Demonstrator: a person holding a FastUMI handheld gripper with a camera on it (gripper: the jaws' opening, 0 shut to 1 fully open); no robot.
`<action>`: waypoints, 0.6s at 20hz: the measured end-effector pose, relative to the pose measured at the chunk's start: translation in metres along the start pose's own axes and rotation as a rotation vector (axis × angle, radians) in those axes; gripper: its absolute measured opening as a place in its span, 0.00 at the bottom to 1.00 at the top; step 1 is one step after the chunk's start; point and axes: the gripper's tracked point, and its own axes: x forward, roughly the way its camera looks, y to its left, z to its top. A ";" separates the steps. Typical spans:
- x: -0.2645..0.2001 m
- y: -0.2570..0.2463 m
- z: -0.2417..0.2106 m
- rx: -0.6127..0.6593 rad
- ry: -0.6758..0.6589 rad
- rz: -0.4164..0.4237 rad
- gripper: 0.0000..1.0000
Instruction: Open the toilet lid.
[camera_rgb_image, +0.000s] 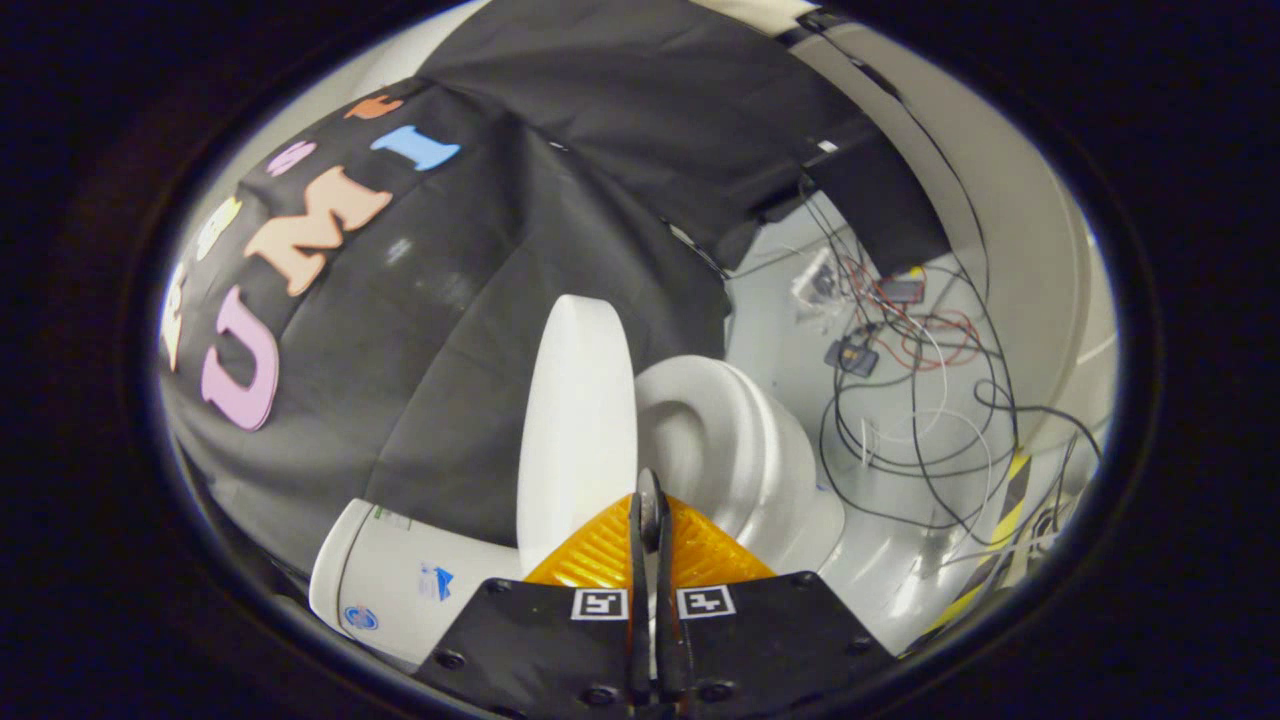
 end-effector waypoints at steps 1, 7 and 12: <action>-0.006 0.012 0.003 -0.027 -0.016 0.017 0.04; -0.045 0.103 0.003 -0.224 -0.091 0.138 0.04; -0.065 0.157 -0.014 -0.479 -0.083 0.206 0.04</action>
